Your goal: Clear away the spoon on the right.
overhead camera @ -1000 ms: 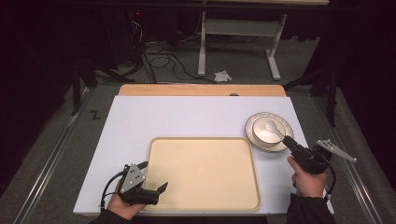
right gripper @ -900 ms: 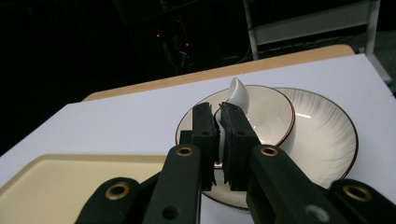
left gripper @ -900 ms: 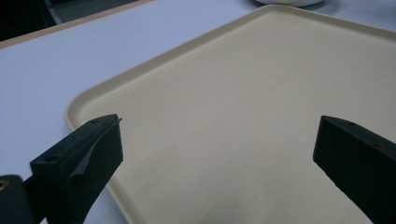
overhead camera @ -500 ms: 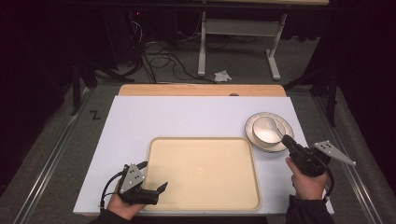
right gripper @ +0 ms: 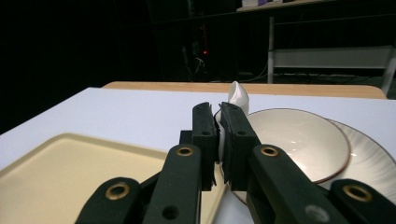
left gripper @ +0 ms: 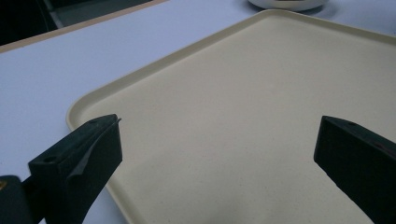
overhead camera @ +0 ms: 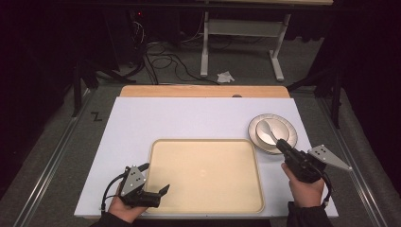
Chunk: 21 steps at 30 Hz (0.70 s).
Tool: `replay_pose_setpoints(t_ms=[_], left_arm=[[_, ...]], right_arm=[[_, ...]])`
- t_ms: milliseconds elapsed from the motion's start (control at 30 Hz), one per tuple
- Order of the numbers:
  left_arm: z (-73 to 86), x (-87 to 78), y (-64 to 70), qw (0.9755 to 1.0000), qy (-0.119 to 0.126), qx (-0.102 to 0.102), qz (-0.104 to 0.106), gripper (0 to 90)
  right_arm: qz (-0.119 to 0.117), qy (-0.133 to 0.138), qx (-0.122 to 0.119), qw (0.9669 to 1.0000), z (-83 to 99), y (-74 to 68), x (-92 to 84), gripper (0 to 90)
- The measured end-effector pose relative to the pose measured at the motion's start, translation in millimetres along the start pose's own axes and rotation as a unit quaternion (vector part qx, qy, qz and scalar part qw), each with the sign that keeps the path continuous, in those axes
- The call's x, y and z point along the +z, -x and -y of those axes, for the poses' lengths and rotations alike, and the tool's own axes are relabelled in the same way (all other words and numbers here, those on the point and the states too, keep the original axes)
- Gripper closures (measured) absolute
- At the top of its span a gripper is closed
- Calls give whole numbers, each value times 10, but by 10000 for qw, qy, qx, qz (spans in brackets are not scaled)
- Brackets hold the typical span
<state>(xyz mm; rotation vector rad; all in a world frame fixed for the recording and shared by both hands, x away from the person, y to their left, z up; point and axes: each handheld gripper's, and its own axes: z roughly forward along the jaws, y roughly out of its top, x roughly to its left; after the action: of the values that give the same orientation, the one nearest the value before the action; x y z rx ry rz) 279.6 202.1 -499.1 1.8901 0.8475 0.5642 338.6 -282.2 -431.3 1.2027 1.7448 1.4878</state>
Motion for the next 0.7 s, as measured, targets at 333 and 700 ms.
replay_pose_setpoints(t_ms=[333, 700], left_arm=[[-1, -3, -4, 10000, 16, -5, -3, 4], [-1, -8, -5, 10000, 69, -35, 9, 2]], right_arm=[[-260, -150, -342, 9990, 70, -284, 87, 871], [-600, -334, -528, 9962, 164, -547, 152, 871]])
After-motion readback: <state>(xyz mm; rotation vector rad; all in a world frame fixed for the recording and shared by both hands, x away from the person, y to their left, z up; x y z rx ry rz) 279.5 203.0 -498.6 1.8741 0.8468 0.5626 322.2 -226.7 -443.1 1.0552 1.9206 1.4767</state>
